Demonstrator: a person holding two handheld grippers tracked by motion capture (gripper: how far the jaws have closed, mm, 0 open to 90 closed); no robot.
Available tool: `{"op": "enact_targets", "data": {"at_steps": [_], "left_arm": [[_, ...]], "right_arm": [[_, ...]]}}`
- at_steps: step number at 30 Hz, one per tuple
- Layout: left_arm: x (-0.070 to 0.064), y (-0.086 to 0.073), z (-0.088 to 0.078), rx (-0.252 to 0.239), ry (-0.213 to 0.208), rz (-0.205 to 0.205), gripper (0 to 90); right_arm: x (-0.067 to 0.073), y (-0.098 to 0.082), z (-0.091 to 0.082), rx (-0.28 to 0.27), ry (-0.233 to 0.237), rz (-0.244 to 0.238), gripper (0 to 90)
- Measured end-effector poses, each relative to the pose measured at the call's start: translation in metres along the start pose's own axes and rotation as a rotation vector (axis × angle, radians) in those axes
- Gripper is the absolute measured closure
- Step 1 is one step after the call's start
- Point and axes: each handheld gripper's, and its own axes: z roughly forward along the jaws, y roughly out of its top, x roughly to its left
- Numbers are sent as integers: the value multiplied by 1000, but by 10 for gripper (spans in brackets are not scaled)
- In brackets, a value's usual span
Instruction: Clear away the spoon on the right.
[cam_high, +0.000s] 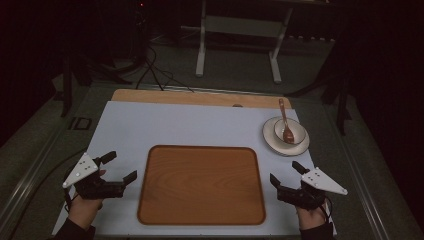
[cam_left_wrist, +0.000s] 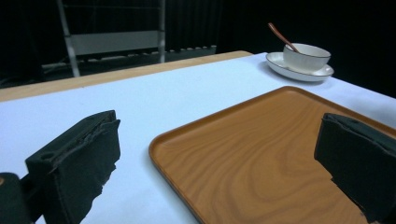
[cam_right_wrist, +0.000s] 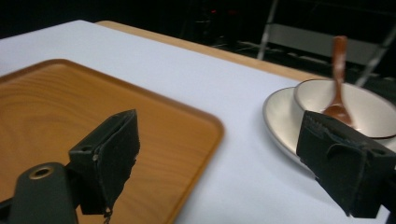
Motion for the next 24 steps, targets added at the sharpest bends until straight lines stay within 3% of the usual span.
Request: {"op": "enact_targets", "data": {"at_steps": [2, 6, 11, 19, 24], "left_arm": [[-1, 1, 0, -4, -4, 11, 12], [-1, 1, 1, 6, -18, 4, 12], [-4, 3, 0, 2, -20, 25, 13], [-12, 6, 1, 5, -42, 54, 13], [-13, 6, 3, 10, -45, 59, 13]], "right_arm": [[2, 0, -1, 7, 16, 15, 129], [7, 2, -2, 21, 50, -2, 130], [17, 9, -8, 42, 131, -6, 127], [28, 43, -27, -45, 217, -62, 108], [28, 67, -33, -77, 220, -105, 101]]}}
